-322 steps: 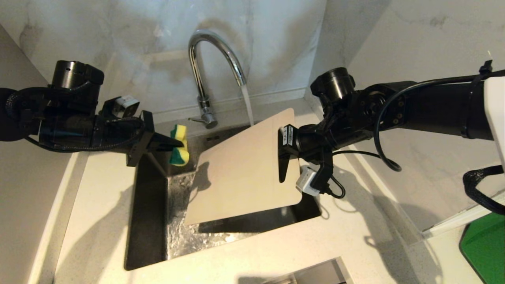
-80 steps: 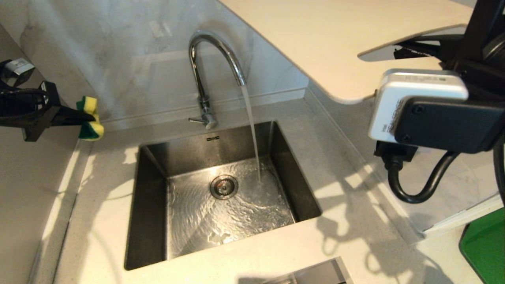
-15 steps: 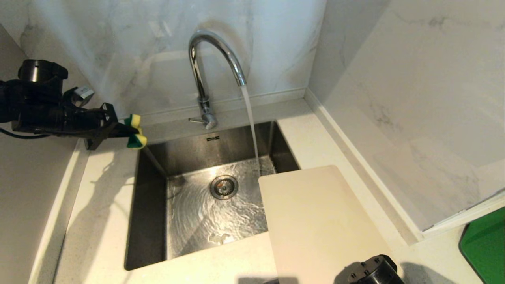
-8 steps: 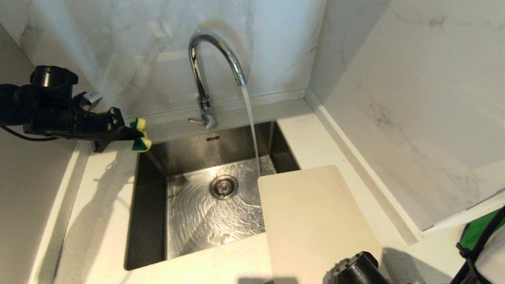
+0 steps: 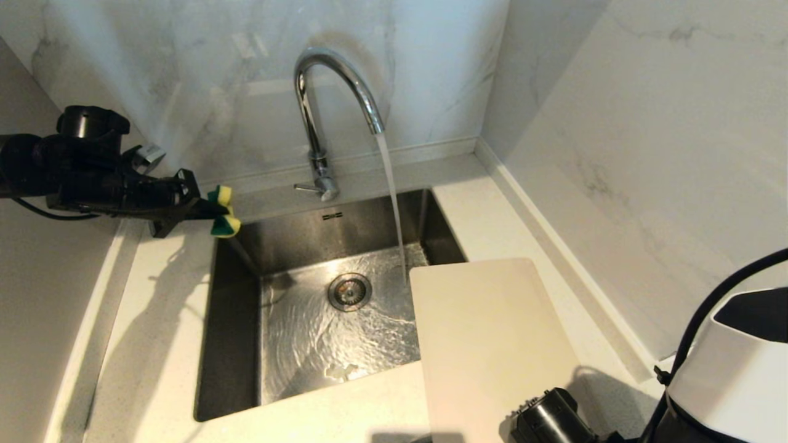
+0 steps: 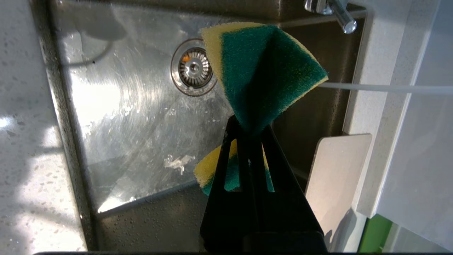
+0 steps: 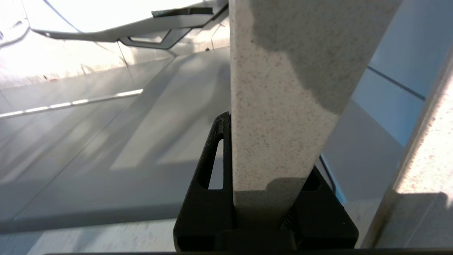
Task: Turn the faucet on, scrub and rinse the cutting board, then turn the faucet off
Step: Put down the cutting board
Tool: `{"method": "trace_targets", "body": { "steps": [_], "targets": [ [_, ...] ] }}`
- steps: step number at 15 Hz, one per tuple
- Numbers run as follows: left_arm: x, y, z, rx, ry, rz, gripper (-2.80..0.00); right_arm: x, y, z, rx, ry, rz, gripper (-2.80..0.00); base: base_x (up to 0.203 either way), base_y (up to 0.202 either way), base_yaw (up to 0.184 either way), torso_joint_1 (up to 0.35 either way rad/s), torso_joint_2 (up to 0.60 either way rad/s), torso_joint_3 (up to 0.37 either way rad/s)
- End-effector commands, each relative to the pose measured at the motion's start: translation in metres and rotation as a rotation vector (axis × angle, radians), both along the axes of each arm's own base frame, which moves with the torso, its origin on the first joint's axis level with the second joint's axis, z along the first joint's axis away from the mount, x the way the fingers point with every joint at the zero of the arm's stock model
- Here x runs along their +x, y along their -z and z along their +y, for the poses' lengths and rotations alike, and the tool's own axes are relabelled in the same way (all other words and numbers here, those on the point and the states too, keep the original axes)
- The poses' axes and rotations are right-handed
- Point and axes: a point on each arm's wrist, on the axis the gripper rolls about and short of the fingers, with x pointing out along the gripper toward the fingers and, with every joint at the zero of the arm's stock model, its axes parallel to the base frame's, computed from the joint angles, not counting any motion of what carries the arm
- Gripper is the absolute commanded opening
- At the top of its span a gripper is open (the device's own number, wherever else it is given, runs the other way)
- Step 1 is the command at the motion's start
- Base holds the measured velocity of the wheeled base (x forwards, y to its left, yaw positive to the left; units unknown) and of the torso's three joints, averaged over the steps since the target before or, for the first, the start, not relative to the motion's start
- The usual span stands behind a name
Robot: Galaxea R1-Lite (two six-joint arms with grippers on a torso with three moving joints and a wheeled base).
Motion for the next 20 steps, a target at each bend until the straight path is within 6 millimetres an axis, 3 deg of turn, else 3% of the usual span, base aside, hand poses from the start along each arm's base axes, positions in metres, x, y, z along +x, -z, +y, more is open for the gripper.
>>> {"method": "trace_targets", "body": {
  "steps": [1,14,15,20],
  "targets": [
    [0.003,-0.002,0.000,-0.003,-0.002,-0.005,-2.80,0.009,0.005,0.003,0.013,-0.006,0.011,-2.80,0.000,0.000,0.000,0.000,0.00,0.000],
    [0.005,-0.003,0.000,-0.002,-0.003,-0.012,-2.80,0.019,0.010,0.001,0.016,0.012,0.002,-2.80,0.000,0.000,0.000,0.000,0.00,0.000],
    [0.005,-0.004,0.000,-0.002,-0.003,-0.012,-2.80,0.020,0.010,0.002,0.019,0.004,-0.005,0.00,0.000,0.000,0.000,0.000,0.00,0.000],
    [0.002,-0.007,-0.004,-0.004,0.005,-0.017,-2.80,0.020,0.004,0.002,0.031,-0.012,-0.027,0.00,0.000,0.000,0.000,0.000,0.00,0.000]
  ]
}}
